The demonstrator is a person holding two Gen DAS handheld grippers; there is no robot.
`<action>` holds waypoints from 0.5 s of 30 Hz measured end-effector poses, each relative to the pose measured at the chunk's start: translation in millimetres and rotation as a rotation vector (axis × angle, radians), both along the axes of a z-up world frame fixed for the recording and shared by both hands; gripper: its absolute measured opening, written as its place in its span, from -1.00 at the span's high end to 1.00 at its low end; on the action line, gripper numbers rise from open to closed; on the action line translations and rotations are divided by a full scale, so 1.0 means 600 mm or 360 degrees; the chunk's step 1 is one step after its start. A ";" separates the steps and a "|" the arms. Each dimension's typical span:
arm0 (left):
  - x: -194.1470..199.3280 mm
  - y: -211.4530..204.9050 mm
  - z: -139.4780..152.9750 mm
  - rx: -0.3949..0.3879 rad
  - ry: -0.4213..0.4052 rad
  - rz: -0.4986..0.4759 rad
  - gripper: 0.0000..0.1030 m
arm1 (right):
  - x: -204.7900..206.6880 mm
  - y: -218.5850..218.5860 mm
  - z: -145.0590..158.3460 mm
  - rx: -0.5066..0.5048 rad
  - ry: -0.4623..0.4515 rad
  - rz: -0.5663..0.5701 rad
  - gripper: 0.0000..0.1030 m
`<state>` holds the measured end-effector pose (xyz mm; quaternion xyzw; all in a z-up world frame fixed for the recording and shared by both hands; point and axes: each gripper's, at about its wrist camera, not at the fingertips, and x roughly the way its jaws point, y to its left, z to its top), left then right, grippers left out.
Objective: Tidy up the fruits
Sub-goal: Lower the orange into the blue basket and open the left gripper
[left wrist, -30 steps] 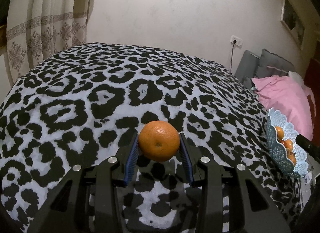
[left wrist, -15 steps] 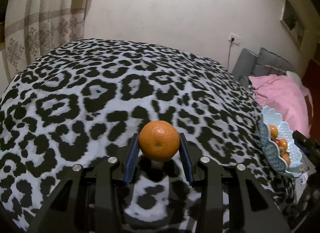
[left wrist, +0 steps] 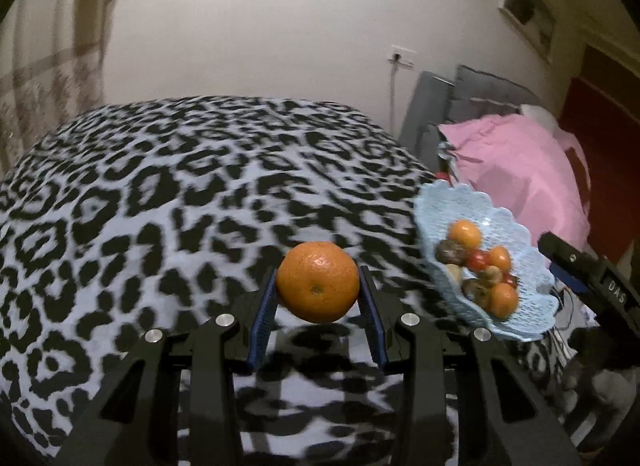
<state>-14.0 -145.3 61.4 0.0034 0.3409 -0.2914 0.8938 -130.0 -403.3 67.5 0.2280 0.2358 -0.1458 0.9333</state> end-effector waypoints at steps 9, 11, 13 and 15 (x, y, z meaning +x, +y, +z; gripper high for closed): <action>-0.028 -0.091 0.023 0.0056 -0.0069 -0.0158 0.23 | -0.024 -0.039 -0.016 0.0021 0.0007 -0.0059 -0.94; -0.034 -0.111 0.024 0.0072 -0.0081 -0.0190 0.23 | -0.029 -0.045 -0.019 0.0030 -0.0002 -0.0072 -0.94; -0.037 -0.128 0.023 0.0089 -0.0089 -0.0217 0.23 | -0.036 -0.051 -0.023 0.0040 -0.0011 -0.0083 -0.94; -0.041 -0.149 0.020 0.0107 -0.0095 -0.0249 0.23 | -0.043 -0.055 -0.025 0.0045 -0.0018 -0.0095 -0.94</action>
